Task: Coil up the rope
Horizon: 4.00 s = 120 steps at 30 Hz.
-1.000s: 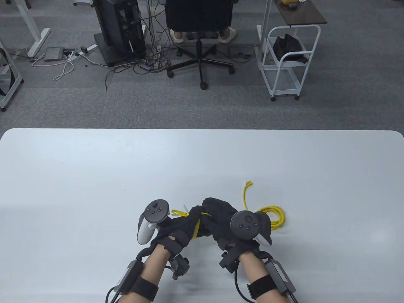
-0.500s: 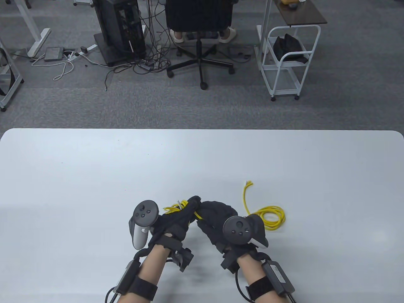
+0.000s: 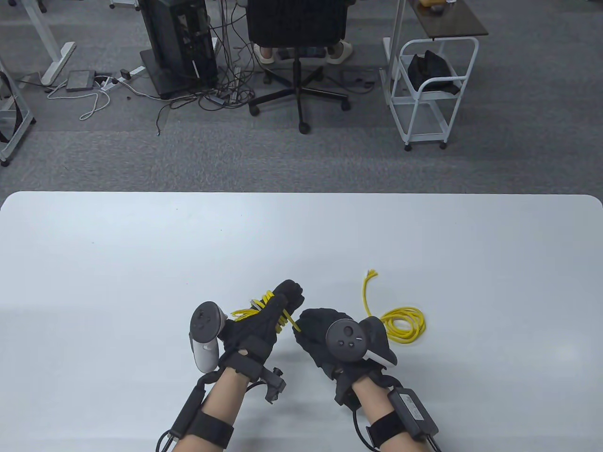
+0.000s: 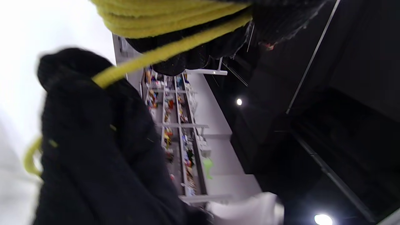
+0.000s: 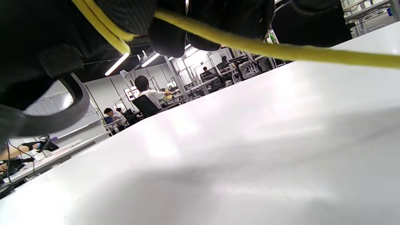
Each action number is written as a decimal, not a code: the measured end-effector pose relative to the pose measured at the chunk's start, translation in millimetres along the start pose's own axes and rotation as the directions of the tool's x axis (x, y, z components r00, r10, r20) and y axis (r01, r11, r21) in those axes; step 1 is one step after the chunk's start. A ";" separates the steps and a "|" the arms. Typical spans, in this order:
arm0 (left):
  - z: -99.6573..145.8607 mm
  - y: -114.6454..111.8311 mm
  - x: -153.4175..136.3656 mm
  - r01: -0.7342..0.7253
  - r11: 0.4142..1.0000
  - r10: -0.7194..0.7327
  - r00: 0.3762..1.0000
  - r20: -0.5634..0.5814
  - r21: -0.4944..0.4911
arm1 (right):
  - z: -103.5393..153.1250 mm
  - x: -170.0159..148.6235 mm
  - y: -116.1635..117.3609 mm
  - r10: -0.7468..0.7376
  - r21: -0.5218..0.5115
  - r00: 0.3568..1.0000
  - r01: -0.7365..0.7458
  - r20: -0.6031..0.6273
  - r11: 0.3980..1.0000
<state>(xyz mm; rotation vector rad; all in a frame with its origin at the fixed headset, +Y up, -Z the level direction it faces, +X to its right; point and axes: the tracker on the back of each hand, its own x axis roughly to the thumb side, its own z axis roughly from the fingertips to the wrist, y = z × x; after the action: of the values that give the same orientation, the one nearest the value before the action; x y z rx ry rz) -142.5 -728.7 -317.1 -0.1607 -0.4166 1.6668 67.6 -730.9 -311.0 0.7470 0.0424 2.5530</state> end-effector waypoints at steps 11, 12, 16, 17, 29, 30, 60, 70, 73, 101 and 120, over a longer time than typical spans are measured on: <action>-4.3 -11.2 -2.5 -0.072 0.988 0.072 0.997 -0.003 -0.136 | 1.6 -17.3 -6.2 0.023 -0.010 0.996 -0.024 -0.091 1.000; -4.7 -11.8 -2.7 -0.055 0.988 0.055 0.998 -0.006 -0.145 | 2.0 -18.4 -7.3 0.025 -0.015 0.995 -0.027 -0.096 1.000; -7.0 -15.4 -3.7 0.029 0.975 -0.035 0.999 -0.023 -0.221 | 4.4 -24.0 -14.5 0.034 -0.058 0.991 -0.042 -0.128 0.997; -7.6 -16.1 -4.1 0.041 0.969 -0.049 0.998 -0.028 -0.243 | 5.0 -25.1 -16.2 0.034 -0.068 0.990 -0.044 -0.134 0.997; -11.0 -25.5 -10.1 0.246 0.860 -0.318 0.944 -0.092 -0.446 | 12.4 -31.9 -33.9 -0.041 -0.212 0.989 0.010 -0.141 0.977; -11.0 -26.4 -10.7 0.254 0.852 -0.332 0.938 -0.097 -0.458 | 12.4 -30.8 -34.1 -0.047 -0.220 0.990 0.016 -0.135 0.975; -2.6 -7.2 -10.4 0.317 0.945 -0.327 0.917 -0.229 -0.080 | 9.0 4.9 -23.5 -0.123 -0.245 0.987 0.144 0.100 0.959; 2.0 3.8 3.4 0.431 0.895 -0.416 0.899 -0.132 0.115 | 6.8 10.9 -16.5 -0.082 -0.195 0.990 0.103 0.114 0.975; 3.2 6.4 5.9 0.415 0.898 -0.404 0.909 -0.099 0.145 | 5.5 11.2 -14.0 -0.077 -0.166 0.991 0.094 0.105 0.982; -3.5 -7.8 4.3 -0.071 0.991 0.079 0.995 0.063 -0.115 | 1.4 -16.3 -1.3 0.062 -0.002 0.995 -0.062 -0.083 0.998; -10.3 -28.6 -12.0 0.077 0.869 -0.162 0.978 -0.134 -0.489 | 7.1 -25.0 -21.4 0.044 -0.111 0.992 -0.057 -0.121 0.992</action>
<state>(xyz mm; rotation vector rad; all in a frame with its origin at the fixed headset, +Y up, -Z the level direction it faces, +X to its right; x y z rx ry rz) -110.8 -736.2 -317.9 -0.6335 -0.6936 1.3850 99.0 -723.9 -320.9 0.5596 -0.0851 2.6201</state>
